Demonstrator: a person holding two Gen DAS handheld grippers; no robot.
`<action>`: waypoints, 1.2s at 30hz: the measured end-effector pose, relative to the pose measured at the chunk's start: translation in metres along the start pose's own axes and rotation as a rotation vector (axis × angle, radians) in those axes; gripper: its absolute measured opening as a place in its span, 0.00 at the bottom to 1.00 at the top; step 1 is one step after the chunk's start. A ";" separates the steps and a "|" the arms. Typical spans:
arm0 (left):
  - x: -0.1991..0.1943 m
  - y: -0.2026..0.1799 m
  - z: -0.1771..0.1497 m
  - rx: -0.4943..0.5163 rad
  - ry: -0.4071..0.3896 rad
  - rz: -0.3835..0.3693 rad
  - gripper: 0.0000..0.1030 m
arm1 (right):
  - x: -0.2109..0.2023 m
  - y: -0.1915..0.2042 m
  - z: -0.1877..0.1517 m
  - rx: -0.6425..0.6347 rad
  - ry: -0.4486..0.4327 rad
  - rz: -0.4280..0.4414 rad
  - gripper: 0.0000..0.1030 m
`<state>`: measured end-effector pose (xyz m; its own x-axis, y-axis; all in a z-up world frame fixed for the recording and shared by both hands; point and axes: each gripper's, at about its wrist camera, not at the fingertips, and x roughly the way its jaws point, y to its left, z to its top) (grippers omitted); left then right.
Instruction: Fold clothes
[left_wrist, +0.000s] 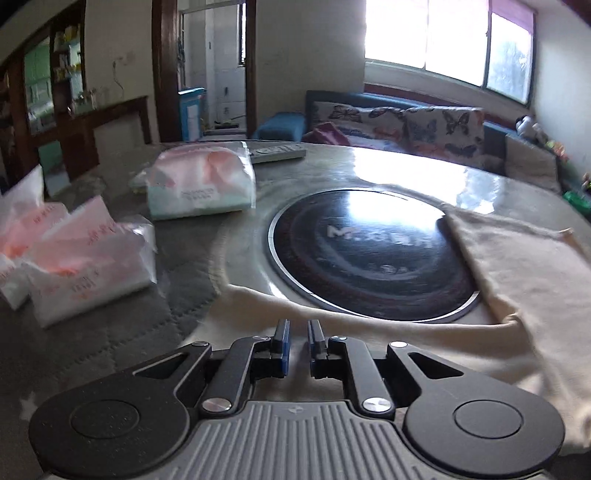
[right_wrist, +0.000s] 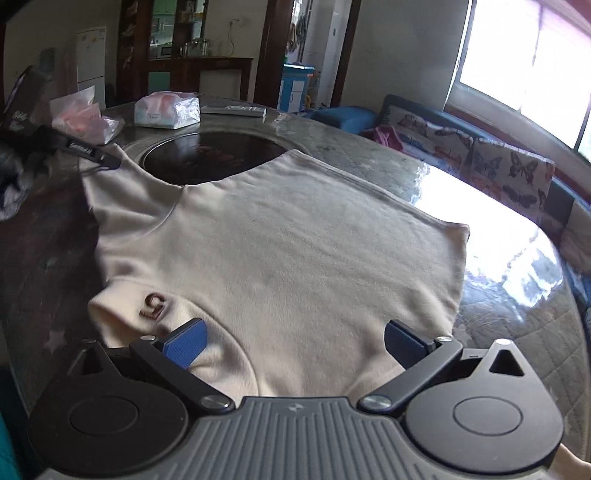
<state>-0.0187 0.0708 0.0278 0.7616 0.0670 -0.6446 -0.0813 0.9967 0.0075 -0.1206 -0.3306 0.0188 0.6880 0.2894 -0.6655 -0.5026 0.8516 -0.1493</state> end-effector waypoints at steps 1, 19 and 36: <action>0.000 0.002 0.002 -0.008 0.007 -0.001 0.12 | -0.005 0.001 -0.003 -0.005 -0.011 -0.007 1.00; -0.037 -0.168 0.018 0.272 0.006 -0.510 0.12 | -0.088 -0.140 -0.095 0.545 0.060 -0.524 0.80; -0.052 -0.276 -0.032 0.535 0.106 -0.777 0.12 | -0.101 -0.175 -0.123 0.618 0.045 -0.578 0.07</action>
<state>-0.0564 -0.2089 0.0342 0.4141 -0.6022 -0.6825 0.7493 0.6513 -0.1201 -0.1663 -0.5626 0.0217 0.7203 -0.2716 -0.6383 0.3077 0.9498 -0.0569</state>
